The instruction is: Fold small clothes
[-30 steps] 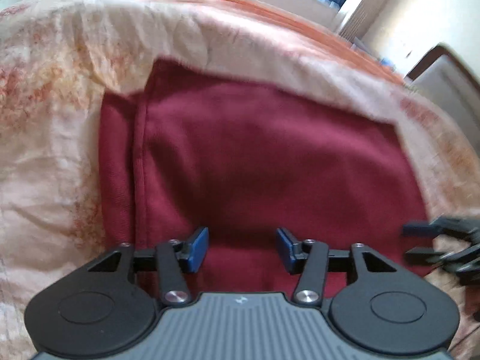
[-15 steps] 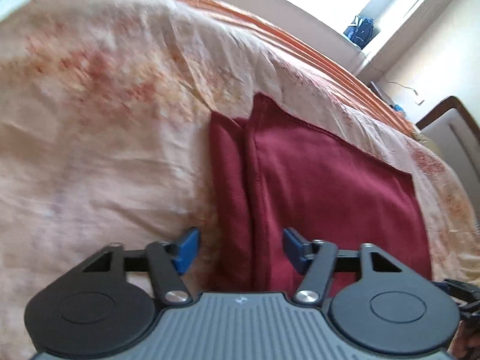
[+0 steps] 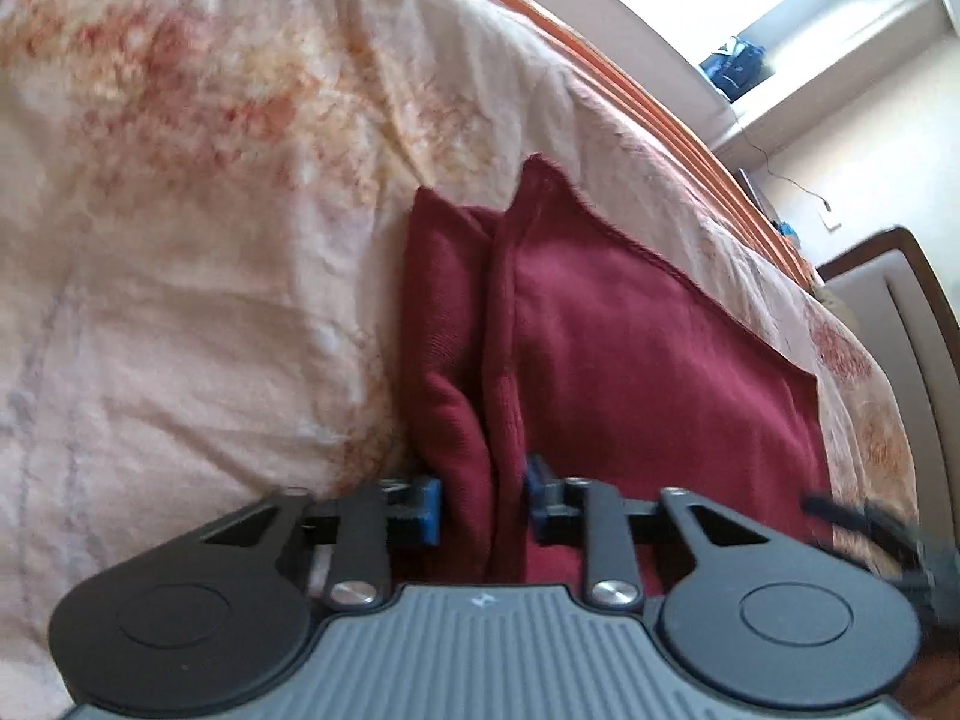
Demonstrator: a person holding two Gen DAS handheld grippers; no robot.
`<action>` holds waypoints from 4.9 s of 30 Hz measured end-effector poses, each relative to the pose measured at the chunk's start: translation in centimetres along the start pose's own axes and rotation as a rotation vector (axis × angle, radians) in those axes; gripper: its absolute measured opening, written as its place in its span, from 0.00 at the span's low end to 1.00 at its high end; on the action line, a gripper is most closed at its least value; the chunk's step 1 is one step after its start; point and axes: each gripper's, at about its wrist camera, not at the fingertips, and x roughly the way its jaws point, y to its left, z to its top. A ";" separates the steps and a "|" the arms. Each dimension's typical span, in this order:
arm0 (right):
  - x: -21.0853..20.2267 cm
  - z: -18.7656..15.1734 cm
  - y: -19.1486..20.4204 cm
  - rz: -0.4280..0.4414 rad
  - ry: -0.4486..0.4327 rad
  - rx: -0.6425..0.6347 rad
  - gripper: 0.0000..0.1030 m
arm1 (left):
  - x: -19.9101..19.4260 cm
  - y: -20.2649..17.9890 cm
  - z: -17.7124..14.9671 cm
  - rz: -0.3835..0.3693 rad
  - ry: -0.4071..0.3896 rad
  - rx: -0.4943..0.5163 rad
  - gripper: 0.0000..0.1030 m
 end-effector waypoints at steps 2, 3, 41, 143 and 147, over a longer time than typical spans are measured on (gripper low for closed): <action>1.6 1.0 0.4 -0.033 0.008 -0.068 0.32 | -0.8 -0.7 0.0 0.000 -0.010 0.022 0.17; 2.5 1.5 0.6 -0.056 0.021 -0.099 0.20 | -1.1 -1.0 0.0 0.002 -0.014 0.032 0.16; -12.4 -11.8 -14.1 0.151 -0.283 0.779 0.46 | 9.8 -30.2 -5.8 0.200 0.061 0.598 0.15; -3.9 -5.3 -24.7 0.177 -0.052 0.802 0.32 | 8.7 -35.5 -14.8 0.067 0.047 0.756 0.26; -4.4 -5.4 -24.6 0.173 -0.057 0.794 0.34 | 8.7 -35.7 -15.0 0.066 0.048 0.758 0.40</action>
